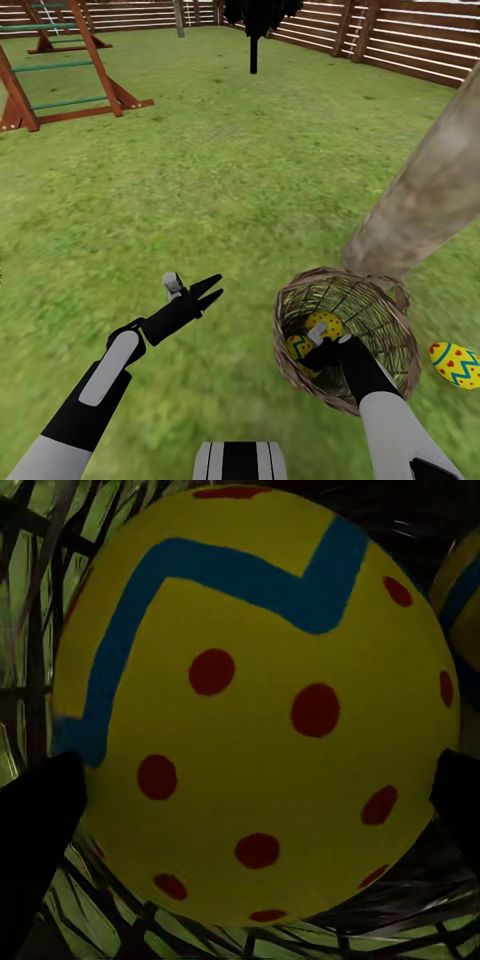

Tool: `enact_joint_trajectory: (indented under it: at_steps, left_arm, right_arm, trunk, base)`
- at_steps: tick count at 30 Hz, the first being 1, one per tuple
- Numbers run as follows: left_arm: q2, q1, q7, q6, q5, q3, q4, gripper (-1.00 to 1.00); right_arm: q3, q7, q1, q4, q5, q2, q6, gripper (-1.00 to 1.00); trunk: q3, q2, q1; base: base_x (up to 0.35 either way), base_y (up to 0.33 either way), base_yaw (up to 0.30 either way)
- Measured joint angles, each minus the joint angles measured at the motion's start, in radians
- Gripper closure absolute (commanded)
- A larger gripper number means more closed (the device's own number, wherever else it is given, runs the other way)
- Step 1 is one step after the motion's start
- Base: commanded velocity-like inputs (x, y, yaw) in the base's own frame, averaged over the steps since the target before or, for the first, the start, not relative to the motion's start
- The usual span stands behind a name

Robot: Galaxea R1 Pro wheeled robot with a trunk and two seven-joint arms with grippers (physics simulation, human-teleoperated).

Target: Take the three Easter eggs out of the wicker basket on the lawn in the garden, then place them on the lawn next to a single tree (choose any tree) so that all three eggs are next to the same tree and none are left in the basket.

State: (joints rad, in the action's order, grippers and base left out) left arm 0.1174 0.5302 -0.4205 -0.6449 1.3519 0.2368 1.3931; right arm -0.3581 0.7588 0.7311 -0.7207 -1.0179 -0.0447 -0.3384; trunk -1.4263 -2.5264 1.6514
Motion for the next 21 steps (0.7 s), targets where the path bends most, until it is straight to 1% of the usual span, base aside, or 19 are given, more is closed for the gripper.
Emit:
enact_joint_trajectory:
  at_steps: [6, 21]
  left_arm:
    - [0.000, 0.000, 0.000, 0.000, 0.000, 0.000, 0.000, -1.00]
    - [0.000, 0.000, 0.000, -0.001, 0.001, 0.000, 0.000, -1.00]
  right_arm:
    - [0.000, 0.002, 0.000, -0.004, 0.000, 0.006, 0.000, 1.00]
    - [0.004, 0.008, 0.000, -0.006, -0.003, 0.010, 0.000, 1.00]
  trunk:
    - [0.023, 0.001, -0.003]
    - [0.081, 0.005, -0.009]
  base:
    - [0.000, 0.000, 0.000]
    - [0.000, 0.000, 0.000]
